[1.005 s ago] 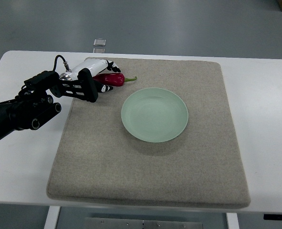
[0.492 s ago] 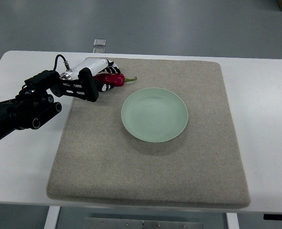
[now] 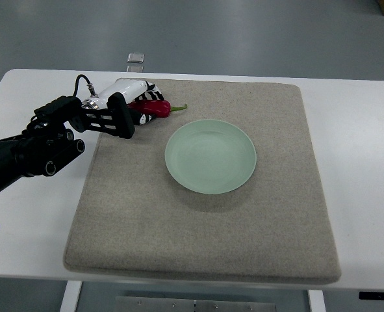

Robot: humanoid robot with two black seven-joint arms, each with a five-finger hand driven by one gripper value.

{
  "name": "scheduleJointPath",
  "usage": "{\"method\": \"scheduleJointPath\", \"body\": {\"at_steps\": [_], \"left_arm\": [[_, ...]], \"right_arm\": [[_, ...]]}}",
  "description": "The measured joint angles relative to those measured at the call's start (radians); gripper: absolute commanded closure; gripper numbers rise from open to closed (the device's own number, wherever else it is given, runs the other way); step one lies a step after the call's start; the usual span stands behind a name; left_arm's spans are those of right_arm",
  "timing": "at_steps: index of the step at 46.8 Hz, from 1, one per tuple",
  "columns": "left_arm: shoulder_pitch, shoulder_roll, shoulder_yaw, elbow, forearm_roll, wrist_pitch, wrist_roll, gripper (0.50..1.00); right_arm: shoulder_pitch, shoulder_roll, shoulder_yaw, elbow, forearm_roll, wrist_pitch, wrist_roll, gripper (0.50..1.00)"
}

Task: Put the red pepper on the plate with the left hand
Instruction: 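Lift the pepper with the left hand and carry it over the plate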

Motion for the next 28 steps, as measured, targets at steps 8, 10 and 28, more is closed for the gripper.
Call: {"method": "scheduleJointPath", "body": {"at_steps": [8, 10, 28], "left_arm": [[-0.011, 0.000, -0.005, -0.011, -0.004, 0.039, 0.000, 1.000], [-0.018, 0.002, -0.005, -0.014, -0.007, 0.044, 0.000, 1.000], [-0.054, 0.017, -0.005, -0.261, 0.001, 0.041, -0.037, 1.000]], "right_arm": [[0.000, 0.000, 0.000, 0.000, 0.000, 0.000, 0.000, 0.572], [0.000, 0.000, 0.000, 0.000, 0.000, 0.000, 0.000, 0.572], [0.000, 0.000, 0.000, 0.000, 0.000, 0.000, 0.000, 0.572]]}}
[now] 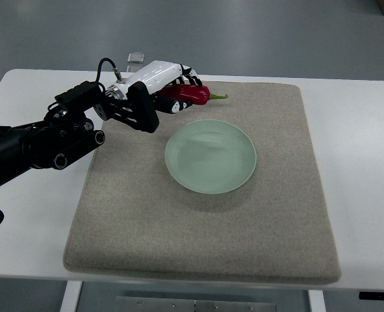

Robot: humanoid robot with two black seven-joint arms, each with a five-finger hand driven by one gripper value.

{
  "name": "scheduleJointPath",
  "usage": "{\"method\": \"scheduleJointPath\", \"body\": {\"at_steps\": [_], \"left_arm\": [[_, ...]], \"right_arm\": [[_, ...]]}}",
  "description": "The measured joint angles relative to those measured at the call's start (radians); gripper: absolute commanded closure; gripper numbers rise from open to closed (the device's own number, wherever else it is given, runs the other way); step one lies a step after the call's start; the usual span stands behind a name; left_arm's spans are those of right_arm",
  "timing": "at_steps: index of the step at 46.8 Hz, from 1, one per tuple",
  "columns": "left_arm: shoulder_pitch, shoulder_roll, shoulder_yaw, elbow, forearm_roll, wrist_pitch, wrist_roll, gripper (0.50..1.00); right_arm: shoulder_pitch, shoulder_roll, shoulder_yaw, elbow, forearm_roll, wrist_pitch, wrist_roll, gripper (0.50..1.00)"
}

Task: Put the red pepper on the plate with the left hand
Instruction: 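Lift the pepper with the left hand and carry it over the plate, then open the left hand to release the pepper onto the plate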

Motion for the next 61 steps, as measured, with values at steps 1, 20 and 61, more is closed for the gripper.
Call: {"method": "scheduleJointPath", "body": {"at_steps": [1, 20, 61], "left_arm": [[0.000, 0.001, 0.002, -0.018, 0.002, -0.002, -0.002, 1.000], [0.035, 0.002, 0.022, -0.139, 0.095, -0.064, -0.019, 1.000], [0.075, -0.007, 0.078, -0.138, 0.082, -0.059, -0.019, 0.709]], "right_arm": [[0.000, 0.000, 0.000, 0.000, 0.000, 0.000, 0.000, 0.572], [0.000, 0.000, 0.000, 0.000, 0.000, 0.000, 0.000, 0.572], [0.000, 0.000, 0.000, 0.000, 0.000, 0.000, 0.000, 0.572]]}}
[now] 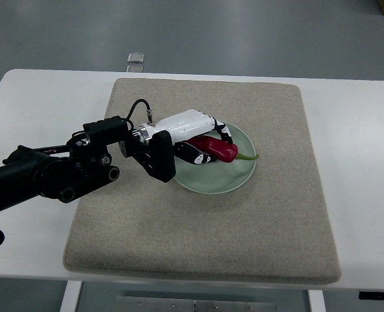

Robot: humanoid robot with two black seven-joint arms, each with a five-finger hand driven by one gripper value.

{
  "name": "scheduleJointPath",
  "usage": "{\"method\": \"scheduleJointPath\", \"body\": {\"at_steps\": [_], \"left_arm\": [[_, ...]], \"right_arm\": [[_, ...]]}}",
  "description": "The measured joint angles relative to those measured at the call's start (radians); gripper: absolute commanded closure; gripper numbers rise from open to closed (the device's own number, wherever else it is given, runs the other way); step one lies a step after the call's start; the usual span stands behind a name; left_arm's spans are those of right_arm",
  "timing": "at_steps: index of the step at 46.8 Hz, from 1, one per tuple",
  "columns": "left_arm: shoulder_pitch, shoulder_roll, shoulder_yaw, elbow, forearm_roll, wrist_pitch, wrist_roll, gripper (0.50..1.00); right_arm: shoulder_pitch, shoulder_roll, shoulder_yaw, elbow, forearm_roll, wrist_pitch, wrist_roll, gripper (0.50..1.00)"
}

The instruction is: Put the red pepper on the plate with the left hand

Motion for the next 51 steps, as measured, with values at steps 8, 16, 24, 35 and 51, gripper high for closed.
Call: {"method": "scheduleJointPath", "body": {"at_steps": [8, 16, 24, 35, 51], "left_arm": [[0.006, 0.000, -0.016, -0.002, -0.004, 0.005, 0.000, 0.613], [0.011, -0.001, -0.068, -0.003, -0.104, 0.014, 0.000, 0.510], [0.011, 0.005, -0.182, 0.004, -0.468, 0.020, 0.002, 0.508], [0.032, 0.013, -0.234, 0.059, -0.949, 0.133, 0.005, 0.508], [0.034, 0.013, -0.272, 0.115, -1.364, 0.144, 0.005, 0.500]], "right_arm": [[0.000, 0.000, 0.000, 0.000, 0.000, 0.000, 0.000, 0.572], [0.000, 0.000, 0.000, 0.000, 0.000, 0.000, 0.000, 0.572], [0.000, 0.000, 0.000, 0.000, 0.000, 0.000, 0.000, 0.572], [0.000, 0.000, 0.000, 0.000, 0.000, 0.000, 0.000, 0.572], [0.000, 0.000, 0.000, 0.000, 0.000, 0.000, 0.000, 0.572]]}}
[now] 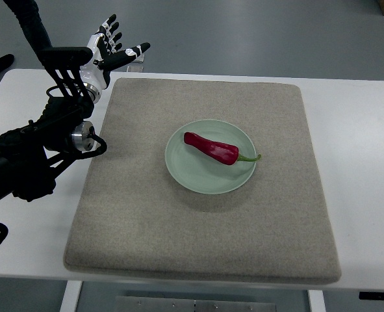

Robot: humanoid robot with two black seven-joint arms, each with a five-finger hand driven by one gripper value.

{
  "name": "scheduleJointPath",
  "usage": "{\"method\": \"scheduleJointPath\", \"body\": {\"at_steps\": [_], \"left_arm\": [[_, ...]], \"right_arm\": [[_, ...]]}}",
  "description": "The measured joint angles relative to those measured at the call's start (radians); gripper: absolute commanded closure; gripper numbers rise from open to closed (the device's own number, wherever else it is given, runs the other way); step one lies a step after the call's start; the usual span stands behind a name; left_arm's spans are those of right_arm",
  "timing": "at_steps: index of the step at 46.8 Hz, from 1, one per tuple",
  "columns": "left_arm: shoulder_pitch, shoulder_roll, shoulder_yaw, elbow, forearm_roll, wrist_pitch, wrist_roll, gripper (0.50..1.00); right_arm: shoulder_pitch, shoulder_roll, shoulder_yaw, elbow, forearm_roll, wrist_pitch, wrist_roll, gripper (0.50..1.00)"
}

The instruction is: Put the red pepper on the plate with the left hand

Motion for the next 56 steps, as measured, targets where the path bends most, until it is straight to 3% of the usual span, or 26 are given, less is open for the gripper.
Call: {"method": "scheduleJointPath", "body": {"at_steps": [8, 19, 56], "left_arm": [[0.019, 0.001, -0.060, -0.001, -0.071, -0.030, 0.000, 0.500], [0.100, -0.002, -0.235, -0.002, -0.137, -0.171, 0.001, 0.500], [0.129, -0.011, -0.242, 0.013, -0.168, -0.208, 0.007, 0.500]], "right_arm": [[0.000, 0.000, 0.000, 0.000, 0.000, 0.000, 0.000, 0.572], [0.000, 0.000, 0.000, 0.000, 0.000, 0.000, 0.000, 0.572], [0.000, 0.000, 0.002, 0.003, 0.000, 0.008, 0.000, 0.572]]}}
